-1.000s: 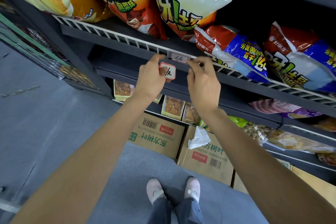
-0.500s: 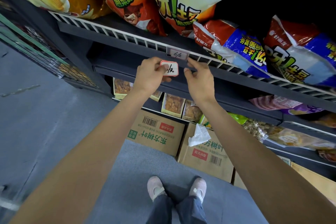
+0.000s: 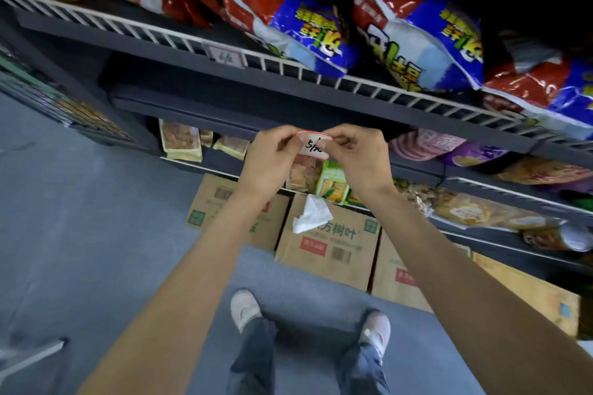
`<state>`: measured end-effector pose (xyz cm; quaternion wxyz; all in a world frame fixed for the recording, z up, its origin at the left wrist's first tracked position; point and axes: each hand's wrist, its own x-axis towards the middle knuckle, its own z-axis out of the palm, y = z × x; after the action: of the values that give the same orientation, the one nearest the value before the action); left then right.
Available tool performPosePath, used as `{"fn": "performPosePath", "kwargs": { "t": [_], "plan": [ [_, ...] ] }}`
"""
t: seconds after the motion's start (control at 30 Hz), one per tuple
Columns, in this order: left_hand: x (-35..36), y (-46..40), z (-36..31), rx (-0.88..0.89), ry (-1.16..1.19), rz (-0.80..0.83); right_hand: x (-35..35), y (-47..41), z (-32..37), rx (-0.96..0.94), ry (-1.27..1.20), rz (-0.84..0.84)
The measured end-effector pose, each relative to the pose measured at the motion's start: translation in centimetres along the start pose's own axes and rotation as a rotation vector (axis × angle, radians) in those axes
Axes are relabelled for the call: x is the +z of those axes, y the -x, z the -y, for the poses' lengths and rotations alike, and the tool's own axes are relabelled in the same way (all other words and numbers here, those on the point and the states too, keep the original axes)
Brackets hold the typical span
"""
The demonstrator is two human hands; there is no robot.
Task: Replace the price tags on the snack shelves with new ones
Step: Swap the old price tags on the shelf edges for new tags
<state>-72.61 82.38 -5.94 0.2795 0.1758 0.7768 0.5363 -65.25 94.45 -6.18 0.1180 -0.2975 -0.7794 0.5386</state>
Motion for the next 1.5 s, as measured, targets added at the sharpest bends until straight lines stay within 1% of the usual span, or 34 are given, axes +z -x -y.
{"fn": "performPosePath", "kwargs": {
  "t": [0.07, 0.2, 0.3, 0.43, 0.53, 0.63, 0.7, 0.8, 0.93, 1.13, 1.27, 1.4, 1.5],
  "plan": [
    [4.2, 1.3, -0.7, -0.015, 0.044, 0.001, -3.7, 1.1, -2.1, -0.003, 0.034, 0.005],
    [12.6, 3.4, -1.7, -0.006, 0.02, -0.02, -11.0, 3.3, -6.4, 0.017, 0.056, 0.016],
    [18.6, 4.8, -2.4, -0.045, 0.068, -0.044, -16.3, 4.9, -9.2, 0.025, 0.068, 0.009],
    [25.4, 6.9, -2.8, -0.078, 0.082, -0.055, -22.6, 6.6, -12.3, 0.057, 0.031, 0.05],
    [29.5, 8.0, -3.4, -0.1, 0.111, -0.043, -26.1, 7.8, -14.9, 0.08, 0.006, 0.035],
    [33.6, 8.6, -3.3, -0.084, 0.145, 0.013, -29.0, 8.8, -17.5, 0.09, -0.005, -0.001],
    [36.2, 9.3, -3.1, -0.077, 0.113, 0.035, -31.0, 9.8, -19.5, 0.101, -0.01, -0.022],
    [40.2, 10.0, -2.4, -0.049, 0.023, 0.026, -34.0, 11.2, -22.1, 0.112, -0.004, -0.032],
    [46.3, 10.4, -2.6, -0.022, -0.005, 0.031, -38.9, 12.2, -25.4, 0.123, 0.046, -0.07],
    [57.8, 9.5, -3.3, -0.098, 0.129, 0.055, -47.2, 12.0, -31.2, 0.153, 0.193, -0.151],
    [64.5, 7.3, -1.6, -0.131, 0.126, -0.028, -51.2, 10.0, -36.3, 0.131, 0.258, -0.132],
    [68.7, 4.1, 1.2, -0.171, 0.078, -0.142, -52.9, 7.7, -41.0, 0.092, 0.272, -0.119],
    [70.3, 1.8, 2.9, -0.201, 0.026, -0.131, -53.3, 6.0, -43.9, 0.066, 0.293, -0.114]
  ]
}}
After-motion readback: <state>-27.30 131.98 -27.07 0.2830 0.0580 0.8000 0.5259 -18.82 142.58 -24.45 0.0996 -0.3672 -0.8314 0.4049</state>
